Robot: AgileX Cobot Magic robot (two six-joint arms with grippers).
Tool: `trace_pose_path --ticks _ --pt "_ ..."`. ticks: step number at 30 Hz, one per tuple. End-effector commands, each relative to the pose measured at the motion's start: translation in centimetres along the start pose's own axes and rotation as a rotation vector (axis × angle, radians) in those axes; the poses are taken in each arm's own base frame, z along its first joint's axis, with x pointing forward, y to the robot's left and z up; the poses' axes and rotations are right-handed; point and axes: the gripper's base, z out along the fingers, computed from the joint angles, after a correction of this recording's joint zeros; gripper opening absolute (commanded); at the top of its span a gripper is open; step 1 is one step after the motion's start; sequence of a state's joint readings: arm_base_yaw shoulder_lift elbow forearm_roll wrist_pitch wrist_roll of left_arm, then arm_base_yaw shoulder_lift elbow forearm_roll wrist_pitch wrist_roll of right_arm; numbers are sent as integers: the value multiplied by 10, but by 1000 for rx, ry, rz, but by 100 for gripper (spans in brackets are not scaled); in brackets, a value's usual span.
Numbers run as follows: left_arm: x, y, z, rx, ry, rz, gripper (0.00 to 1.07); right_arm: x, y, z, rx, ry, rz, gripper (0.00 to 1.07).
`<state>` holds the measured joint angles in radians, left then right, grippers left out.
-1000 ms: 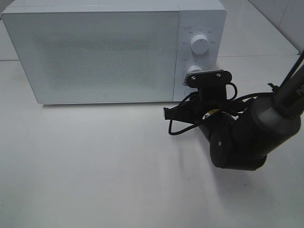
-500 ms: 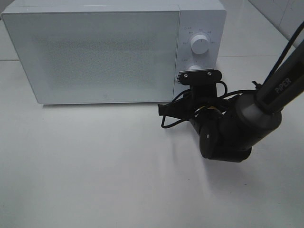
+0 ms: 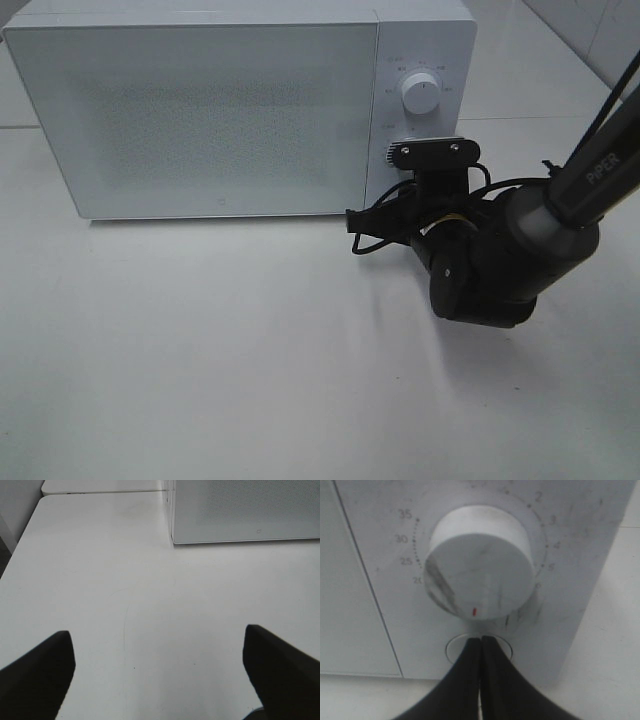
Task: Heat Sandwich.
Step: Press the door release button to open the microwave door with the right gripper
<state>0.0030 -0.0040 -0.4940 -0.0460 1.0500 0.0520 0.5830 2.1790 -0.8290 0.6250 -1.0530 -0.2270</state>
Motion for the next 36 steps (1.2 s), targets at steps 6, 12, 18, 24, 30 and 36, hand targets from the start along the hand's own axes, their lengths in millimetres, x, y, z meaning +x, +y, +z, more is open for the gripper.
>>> trace_pose_path --ticks 6,12,18,24,30,36 --pt "1 0 -2 2 -28 -2 84 4 5 10 -3 -17 -1 0" --pt "1 0 -2 2 -28 -2 84 -2 8 17 4 -65 8 0" --pt "1 0 -2 2 -28 -2 84 -5 3 18 45 -99 27 0" --pt "1 0 -2 2 -28 -2 84 -9 0 18 56 -139 29 0" --pt "1 0 -2 2 -28 -2 84 -13 -1 18 59 -163 57 0" --pt "1 0 -2 2 -28 -2 84 -14 -5 19 65 -172 137 0"
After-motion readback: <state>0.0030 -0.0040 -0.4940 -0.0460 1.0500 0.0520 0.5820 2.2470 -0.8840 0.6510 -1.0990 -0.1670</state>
